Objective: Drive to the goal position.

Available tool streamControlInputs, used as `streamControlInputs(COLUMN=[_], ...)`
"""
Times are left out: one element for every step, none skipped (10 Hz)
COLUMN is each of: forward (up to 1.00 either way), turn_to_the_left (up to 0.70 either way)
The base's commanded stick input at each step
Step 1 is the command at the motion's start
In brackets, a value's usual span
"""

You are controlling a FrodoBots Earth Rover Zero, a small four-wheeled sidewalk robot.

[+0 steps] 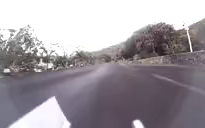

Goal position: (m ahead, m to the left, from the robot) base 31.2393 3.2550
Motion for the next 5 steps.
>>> streamControlInputs(forward=[1.0,1.0,1.0,1.0,1.0], turn_to_the_left=[-0.38,-0.4,-0.4,-0.4,-0.4])
